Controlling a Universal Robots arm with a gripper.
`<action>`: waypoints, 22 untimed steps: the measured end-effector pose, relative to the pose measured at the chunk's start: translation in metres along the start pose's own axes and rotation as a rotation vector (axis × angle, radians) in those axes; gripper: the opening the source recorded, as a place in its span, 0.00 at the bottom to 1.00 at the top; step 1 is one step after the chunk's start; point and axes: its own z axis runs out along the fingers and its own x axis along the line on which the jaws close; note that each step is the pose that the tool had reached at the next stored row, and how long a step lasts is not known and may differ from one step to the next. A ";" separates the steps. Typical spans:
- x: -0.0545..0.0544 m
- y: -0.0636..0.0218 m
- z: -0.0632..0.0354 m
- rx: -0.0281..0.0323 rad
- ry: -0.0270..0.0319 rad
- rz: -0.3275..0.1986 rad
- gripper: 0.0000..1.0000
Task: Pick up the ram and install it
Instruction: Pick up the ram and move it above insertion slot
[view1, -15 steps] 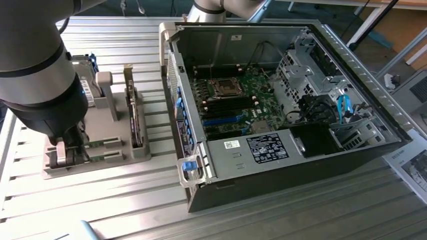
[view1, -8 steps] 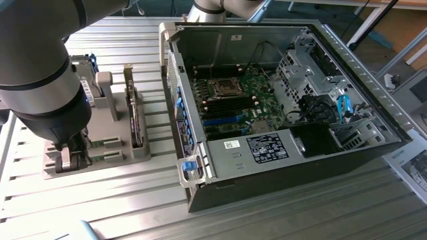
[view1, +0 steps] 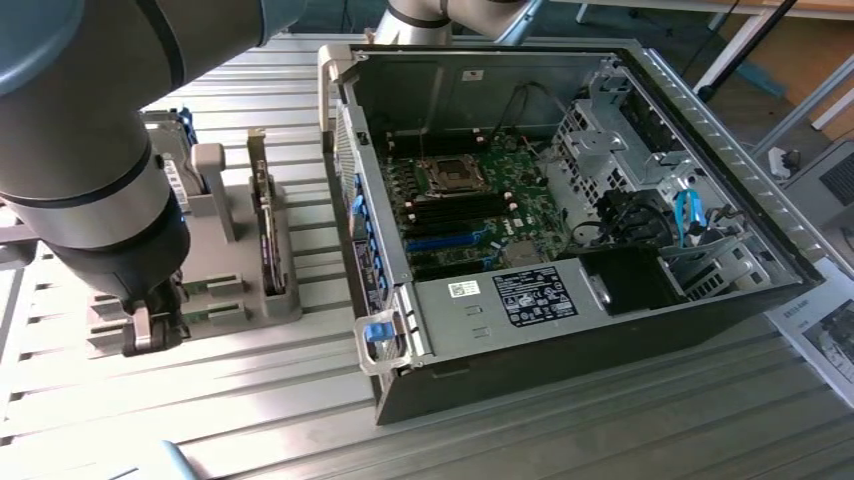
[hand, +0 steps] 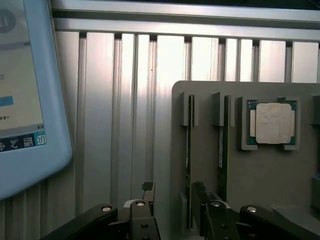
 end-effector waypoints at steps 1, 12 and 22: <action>0.000 0.0000 0.0017 0.0000 0.0000 0.000 0.42; 0.000 0.0001 0.0206 -0.0006 -0.0001 -0.027 0.42; -0.015 -0.0004 0.0245 -0.0023 0.0009 -0.084 0.42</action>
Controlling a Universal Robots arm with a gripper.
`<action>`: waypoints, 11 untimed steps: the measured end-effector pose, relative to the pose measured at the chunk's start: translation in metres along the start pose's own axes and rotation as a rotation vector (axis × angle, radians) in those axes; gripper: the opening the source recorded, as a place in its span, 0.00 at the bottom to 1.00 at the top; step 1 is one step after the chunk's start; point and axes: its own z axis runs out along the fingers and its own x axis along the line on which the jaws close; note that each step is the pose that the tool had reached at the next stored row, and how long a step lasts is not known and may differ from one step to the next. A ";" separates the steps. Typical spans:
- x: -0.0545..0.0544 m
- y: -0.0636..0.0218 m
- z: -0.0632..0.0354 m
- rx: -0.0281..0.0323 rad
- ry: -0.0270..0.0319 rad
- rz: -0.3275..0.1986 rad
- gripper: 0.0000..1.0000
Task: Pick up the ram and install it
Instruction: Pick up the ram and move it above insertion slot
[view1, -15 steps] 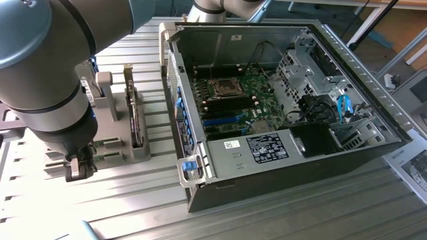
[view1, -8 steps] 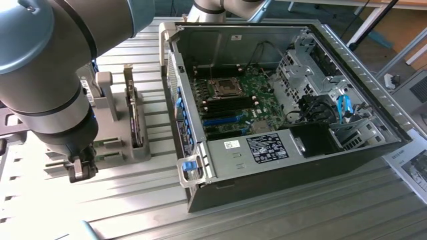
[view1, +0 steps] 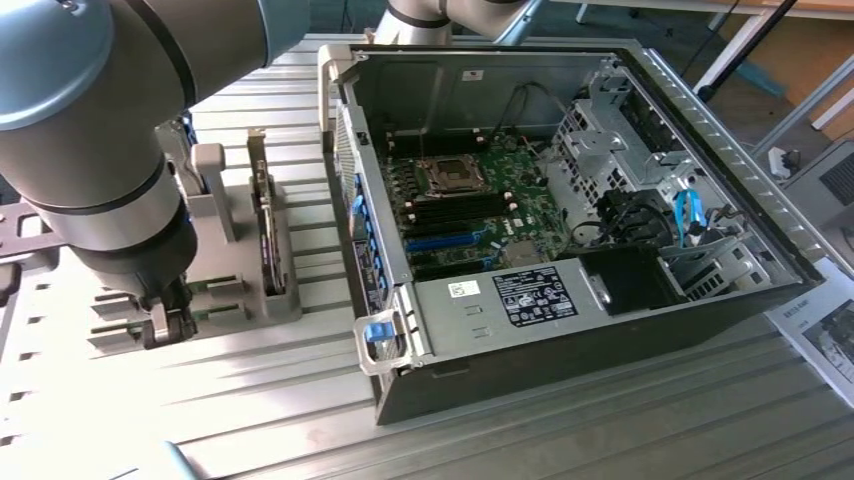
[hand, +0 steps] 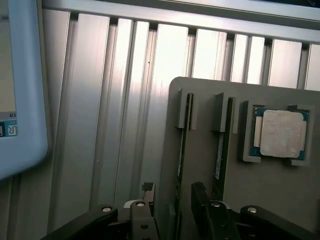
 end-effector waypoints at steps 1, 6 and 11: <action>-0.001 0.0000 0.0012 0.0000 0.0000 0.000 0.42; -0.001 0.0008 0.0089 -0.0001 0.0000 0.000 0.42; -0.006 0.0051 0.0160 -0.0001 -0.0001 0.000 0.42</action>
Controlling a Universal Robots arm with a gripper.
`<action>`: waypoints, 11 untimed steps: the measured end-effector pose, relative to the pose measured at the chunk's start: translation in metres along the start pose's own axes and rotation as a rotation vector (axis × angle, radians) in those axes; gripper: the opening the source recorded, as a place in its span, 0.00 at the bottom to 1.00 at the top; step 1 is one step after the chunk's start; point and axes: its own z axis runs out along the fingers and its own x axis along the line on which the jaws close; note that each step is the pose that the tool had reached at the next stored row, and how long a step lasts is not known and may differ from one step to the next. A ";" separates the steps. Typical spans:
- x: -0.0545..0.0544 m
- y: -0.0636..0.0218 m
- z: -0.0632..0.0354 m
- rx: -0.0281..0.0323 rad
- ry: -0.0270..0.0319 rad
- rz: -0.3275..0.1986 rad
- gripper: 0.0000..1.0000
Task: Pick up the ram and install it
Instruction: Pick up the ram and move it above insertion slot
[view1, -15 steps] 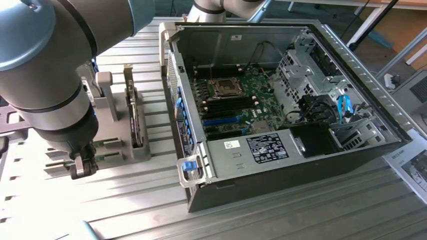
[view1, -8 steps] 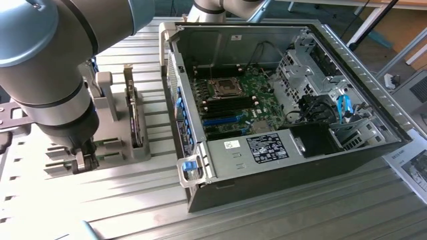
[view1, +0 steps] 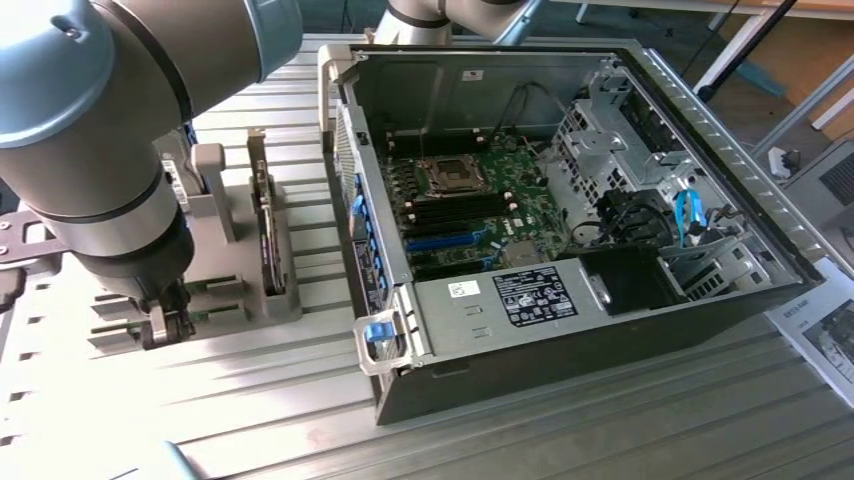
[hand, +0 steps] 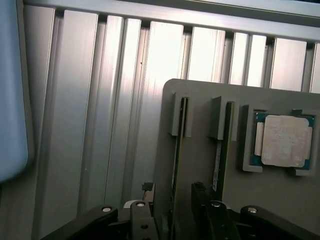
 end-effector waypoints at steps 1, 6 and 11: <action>-0.003 0.0020 0.0012 0.0003 -0.0002 0.000 0.42; -0.006 0.0063 0.0022 0.0001 -0.0001 0.000 0.42; -0.006 0.0063 0.0022 0.0001 0.0000 0.000 0.34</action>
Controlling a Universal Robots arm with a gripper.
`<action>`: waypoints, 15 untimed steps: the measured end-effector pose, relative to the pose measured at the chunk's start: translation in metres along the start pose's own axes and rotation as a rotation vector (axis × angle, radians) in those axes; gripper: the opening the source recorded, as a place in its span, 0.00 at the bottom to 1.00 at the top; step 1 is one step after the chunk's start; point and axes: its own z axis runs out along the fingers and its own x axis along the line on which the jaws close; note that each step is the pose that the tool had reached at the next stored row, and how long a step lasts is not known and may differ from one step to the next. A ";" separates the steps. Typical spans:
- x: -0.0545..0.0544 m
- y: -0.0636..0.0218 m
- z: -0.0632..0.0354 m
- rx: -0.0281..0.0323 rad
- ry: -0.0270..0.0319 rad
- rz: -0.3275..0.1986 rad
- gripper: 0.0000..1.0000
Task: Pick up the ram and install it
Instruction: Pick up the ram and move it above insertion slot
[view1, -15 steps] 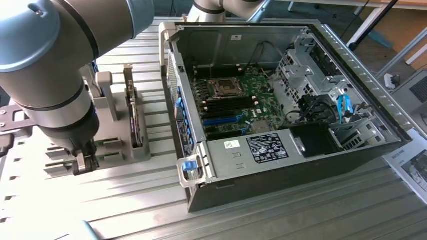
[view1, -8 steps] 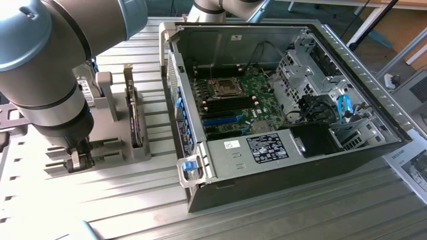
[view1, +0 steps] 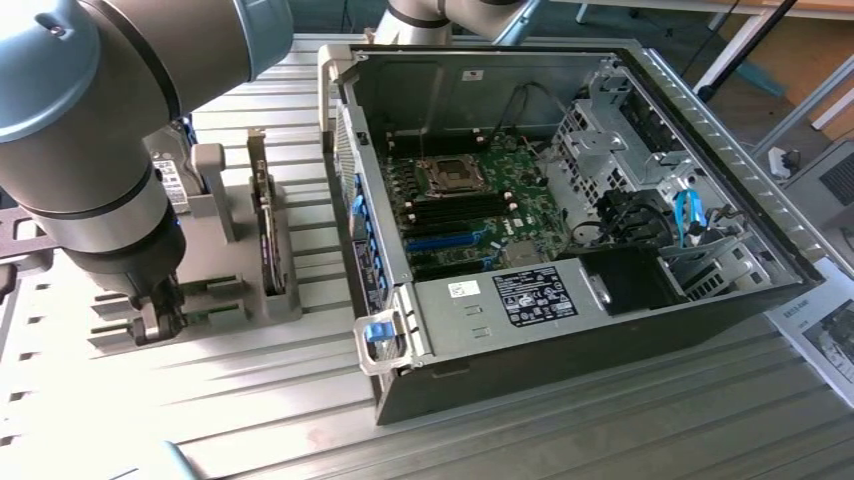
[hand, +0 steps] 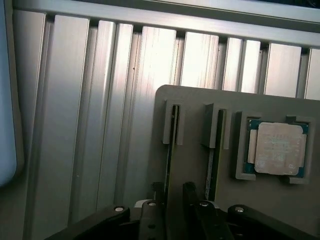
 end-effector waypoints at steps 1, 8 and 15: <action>0.000 0.0000 0.0000 0.0000 0.0001 0.000 0.27; 0.000 0.0000 0.0000 0.0000 -0.0001 0.000 0.14; 0.000 0.0000 0.0000 -0.0001 0.0011 0.000 0.14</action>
